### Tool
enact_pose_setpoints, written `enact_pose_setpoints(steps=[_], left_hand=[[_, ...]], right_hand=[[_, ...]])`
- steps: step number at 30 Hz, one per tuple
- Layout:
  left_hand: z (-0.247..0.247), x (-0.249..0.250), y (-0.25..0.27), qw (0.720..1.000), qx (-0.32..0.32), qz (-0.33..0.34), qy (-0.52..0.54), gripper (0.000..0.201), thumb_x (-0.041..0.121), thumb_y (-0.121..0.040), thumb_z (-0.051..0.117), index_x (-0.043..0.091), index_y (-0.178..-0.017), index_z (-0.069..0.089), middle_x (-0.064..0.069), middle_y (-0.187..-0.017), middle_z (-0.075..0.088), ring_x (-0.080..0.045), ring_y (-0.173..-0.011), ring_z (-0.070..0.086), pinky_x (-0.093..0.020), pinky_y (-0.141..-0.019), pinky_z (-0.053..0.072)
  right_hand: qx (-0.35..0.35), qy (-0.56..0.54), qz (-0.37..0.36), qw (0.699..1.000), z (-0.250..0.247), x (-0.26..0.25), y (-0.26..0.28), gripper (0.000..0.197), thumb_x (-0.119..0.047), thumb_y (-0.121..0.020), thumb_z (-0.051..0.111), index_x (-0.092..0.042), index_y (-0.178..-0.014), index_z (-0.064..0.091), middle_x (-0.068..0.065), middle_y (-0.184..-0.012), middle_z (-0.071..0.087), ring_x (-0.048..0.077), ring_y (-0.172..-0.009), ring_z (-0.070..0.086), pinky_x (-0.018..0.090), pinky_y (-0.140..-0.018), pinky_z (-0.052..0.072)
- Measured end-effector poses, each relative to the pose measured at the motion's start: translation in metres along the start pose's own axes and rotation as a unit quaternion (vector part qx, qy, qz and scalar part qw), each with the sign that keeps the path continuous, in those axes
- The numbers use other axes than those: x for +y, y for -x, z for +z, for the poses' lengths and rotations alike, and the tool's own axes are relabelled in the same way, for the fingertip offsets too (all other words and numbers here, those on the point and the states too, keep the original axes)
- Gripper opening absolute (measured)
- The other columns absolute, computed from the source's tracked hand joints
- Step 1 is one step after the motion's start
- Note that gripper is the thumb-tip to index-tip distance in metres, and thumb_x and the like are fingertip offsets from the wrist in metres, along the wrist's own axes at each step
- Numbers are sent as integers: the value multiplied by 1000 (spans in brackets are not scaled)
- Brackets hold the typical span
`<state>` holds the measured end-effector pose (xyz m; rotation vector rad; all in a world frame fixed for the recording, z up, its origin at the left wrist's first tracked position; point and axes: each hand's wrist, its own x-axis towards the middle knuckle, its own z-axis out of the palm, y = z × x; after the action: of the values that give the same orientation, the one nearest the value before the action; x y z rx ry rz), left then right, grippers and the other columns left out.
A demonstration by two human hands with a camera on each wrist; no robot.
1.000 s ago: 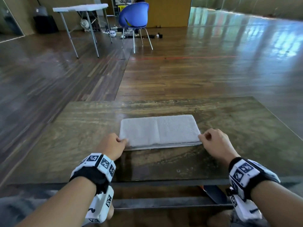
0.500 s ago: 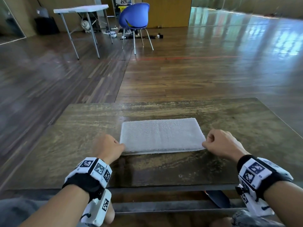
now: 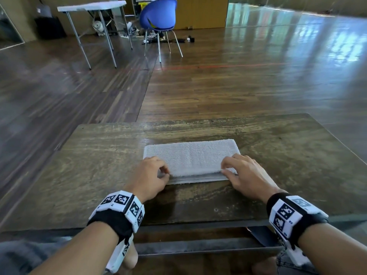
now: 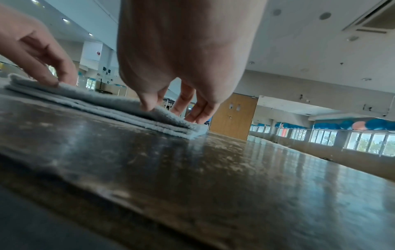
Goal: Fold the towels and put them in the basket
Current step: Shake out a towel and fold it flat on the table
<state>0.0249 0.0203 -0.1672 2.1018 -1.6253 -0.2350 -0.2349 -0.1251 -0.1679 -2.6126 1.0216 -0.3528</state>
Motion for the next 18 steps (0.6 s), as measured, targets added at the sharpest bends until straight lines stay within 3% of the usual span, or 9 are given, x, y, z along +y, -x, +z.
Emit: enact_pose_setpoints(steps=[2, 5, 10, 14, 18], left_hand=[[0, -2, 2, 1000, 17, -4, 17, 8, 22, -87, 68, 22, -80, 64, 12, -83, 58, -7, -79, 52, -18, -65, 37], [0, -3, 5, 999, -26, -3, -22, 6, 29, -88, 67, 28, -84, 63, 16, -88, 54, -5, -84, 50, -15, -65, 36], [0, -2, 4, 996, -78, -12, -39, 19, 36, -81, 73, 36, -93, 58, 16, -95, 49, -9, -97, 46, -33, -81, 49], [2, -2, 3, 996, -78, -23, -39, 17, 33, -84, 72, 38, -90, 56, 16, -94, 42, -9, -98, 45, -27, -77, 43], [6, 6, 3, 998, -50, -11, -45, 22, 35, -81, 71, 37, -96, 54, 13, -107, 37, -8, -101, 41, -25, -74, 43]], right_hand=[[-7, -4, -7, 1000, -1, 1, 1, 7, -38, -100, 54, -32, -102, 57, -9, -103, 59, 19, -100, 54, 35, -89, 44], [-41, 17, -9, 999, -3, 3, 2, 9, -42, -99, 55, -35, -103, 60, -12, -106, 54, 16, -103, 51, 34, -91, 45], [-55, 27, -3, 998, -4, 5, 1, 9, -43, -93, 64, -38, -99, 59, -18, -108, 49, 9, -106, 46, 32, -87, 47], [-50, 39, 5, 998, -4, 3, 0, 15, -46, -90, 67, -37, -95, 56, -19, -106, 48, 9, -103, 46, 30, -81, 45], [-14, 53, -41, 998, -3, -6, 2, 21, -52, -88, 65, -39, -100, 54, -20, -101, 54, 5, -97, 52, 26, -73, 46]])
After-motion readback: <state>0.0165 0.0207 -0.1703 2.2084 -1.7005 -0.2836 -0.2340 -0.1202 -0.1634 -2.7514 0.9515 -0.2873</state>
